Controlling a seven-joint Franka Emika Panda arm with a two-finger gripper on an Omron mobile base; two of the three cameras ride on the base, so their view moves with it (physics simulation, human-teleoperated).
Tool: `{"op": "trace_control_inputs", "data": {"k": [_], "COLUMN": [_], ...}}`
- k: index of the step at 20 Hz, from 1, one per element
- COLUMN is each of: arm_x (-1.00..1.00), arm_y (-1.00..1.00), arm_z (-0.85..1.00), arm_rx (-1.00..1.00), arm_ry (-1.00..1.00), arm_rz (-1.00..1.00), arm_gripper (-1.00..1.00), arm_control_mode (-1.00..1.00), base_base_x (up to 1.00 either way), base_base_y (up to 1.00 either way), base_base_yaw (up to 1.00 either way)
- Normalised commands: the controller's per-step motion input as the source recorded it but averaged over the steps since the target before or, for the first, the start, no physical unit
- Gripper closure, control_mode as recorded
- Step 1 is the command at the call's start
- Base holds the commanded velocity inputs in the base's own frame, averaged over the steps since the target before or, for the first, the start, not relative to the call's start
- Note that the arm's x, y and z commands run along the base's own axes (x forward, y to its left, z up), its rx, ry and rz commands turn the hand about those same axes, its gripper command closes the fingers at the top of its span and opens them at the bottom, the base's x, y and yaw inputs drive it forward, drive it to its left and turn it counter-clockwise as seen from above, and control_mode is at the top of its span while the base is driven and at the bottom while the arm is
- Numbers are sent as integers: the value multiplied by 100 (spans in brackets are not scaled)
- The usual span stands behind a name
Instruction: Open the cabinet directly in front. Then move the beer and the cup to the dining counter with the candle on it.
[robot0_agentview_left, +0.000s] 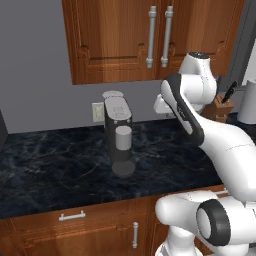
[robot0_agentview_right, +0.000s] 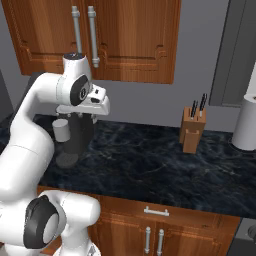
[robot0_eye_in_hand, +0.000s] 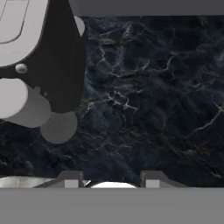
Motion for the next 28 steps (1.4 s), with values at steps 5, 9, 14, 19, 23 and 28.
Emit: {"op": "trace_control_inputs", "data": {"k": [5, 9, 14, 19, 23, 28], "arm_x": [-17, -50, -47, -53, -53, -33], "arm_y": [0, 0, 0, 0, 0, 0], "arm_z": [4, 31, 50, 56, 53, 24], "arm_rx": [0, 0, 0, 0, 0, 0], "arm_ry": [-13, -43, -49, -56, -58, -30], "arm_rz": [0, 1, 2, 2, 1, 0], "arm_gripper": [-100, -100, -100, -100, -100, -100], "arm_control_mode": [-100, -100, -100, -100, -100, -100], "base_base_x": [0, 0, 0, 0, 0, 0], "base_base_y": [0, 0, 0, 0, 0, 0], "base_base_yaw": [0, 0, 0, 0, 0, 0]}}
